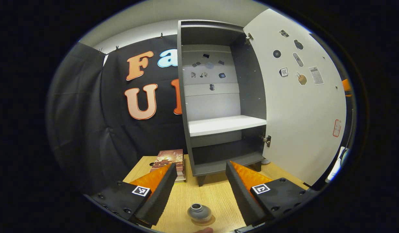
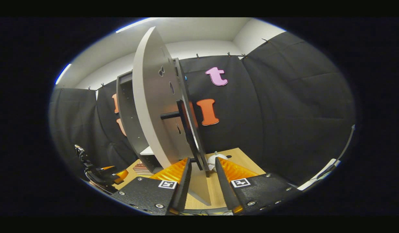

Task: Open the cabinet door with the right hand, grasp the bottle in the cabinet with the left hand and place it on the coaster, then close the cabinet door with the right hand.

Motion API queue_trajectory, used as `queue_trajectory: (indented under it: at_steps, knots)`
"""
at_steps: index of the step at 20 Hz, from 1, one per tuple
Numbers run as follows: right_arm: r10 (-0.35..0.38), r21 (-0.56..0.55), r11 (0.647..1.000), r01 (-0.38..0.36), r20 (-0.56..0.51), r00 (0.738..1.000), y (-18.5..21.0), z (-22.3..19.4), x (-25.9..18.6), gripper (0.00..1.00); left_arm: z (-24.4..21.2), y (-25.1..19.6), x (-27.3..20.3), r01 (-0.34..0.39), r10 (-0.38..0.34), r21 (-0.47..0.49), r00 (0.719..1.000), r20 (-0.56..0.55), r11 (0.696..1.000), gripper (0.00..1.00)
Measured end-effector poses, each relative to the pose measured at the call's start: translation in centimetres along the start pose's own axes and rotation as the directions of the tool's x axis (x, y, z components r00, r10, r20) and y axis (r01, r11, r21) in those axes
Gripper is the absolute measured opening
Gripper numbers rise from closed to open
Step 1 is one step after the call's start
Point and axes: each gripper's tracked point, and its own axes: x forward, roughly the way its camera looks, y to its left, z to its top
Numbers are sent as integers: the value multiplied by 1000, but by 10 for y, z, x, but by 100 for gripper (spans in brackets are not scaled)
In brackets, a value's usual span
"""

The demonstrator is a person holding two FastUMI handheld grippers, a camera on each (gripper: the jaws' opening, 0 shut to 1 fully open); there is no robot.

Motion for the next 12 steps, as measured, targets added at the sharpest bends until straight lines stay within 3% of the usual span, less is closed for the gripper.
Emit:
queue_trajectory:
  at_steps: [4,12]
  knots:
    - [9,-51,999,-9,3,1000,17,-3,2,47,0,8,-3,-7,7,-5,1000,-4,1000,98]
    - [128,-50,990,-128,-7,992,89,-18,11,47,-1,43,-6,-30,29,-18,1000,-6,999,98]
